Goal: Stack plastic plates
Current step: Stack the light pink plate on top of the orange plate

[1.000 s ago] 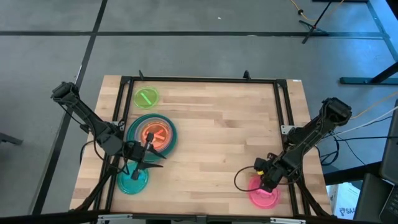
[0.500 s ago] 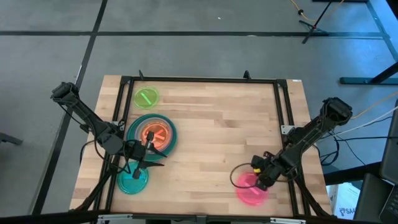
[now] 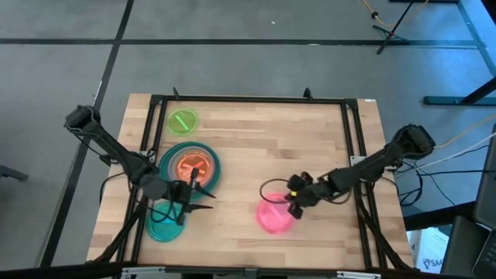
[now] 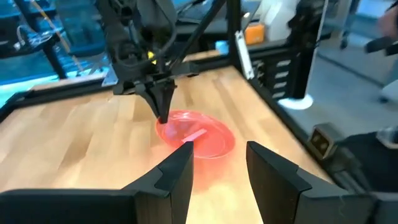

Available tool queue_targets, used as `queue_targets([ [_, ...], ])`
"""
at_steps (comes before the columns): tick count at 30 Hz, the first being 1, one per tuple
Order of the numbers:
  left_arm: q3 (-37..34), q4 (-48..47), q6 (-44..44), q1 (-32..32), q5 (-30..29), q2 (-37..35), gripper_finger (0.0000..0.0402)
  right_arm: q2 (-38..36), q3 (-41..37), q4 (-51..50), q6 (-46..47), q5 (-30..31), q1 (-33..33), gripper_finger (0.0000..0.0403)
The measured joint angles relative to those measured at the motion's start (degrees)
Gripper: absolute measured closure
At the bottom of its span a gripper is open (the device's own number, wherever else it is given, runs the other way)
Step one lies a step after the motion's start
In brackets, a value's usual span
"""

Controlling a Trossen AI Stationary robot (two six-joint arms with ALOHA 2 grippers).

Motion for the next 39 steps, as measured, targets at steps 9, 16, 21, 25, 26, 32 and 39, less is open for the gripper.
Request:
queue_targets([
  [9, 0.0, 1.5, 0.0, 4.9, 0.7, 7.1, 0.0261, 7.9, 0.0, 9.0, -5.5, 0.3, -7.7, 0.0401],
  [16, 0.0, 3.9, 0.0, 7.2, 1.5, 10.5, 0.0261, 10.2, 0.0, 14.5, -5.4, 0.4, -8.3, 0.0387],
  [21, 0.0, 4.1, 0.0, 8.6, 3.6, 12.9, 0.0255, 11.4, 0.0, 17.8, -5.5, 1.2, -8.3, 0.0345],
  [25, 0.0, 4.6, -1.6, 10.4, 4.6, 15.5, 0.0236, 11.6, 0.0, 17.6, -6.9, 2.0, -8.3, 0.0282],
  [26, 0.0, 4.5, -2.0, 10.8, 4.8, 16.3, 0.0232, 11.6, 0.0, 17.5, -7.4, 2.7, -8.3, 0.0267],
  [32, 0.2, 8.3, -12.4, 15.0, 5.5, 21.6, 0.0224, 10.8, 0.3, 17.6, -13.5, 5.4, -8.3, 0.021],
  [39, 1.8, 6.7, -29.3, 17.6, 11.8, 28.2, 0.0227, 10.7, 0.3, 17.6, -19.8, 10.6, -8.2, 0.0205],
])
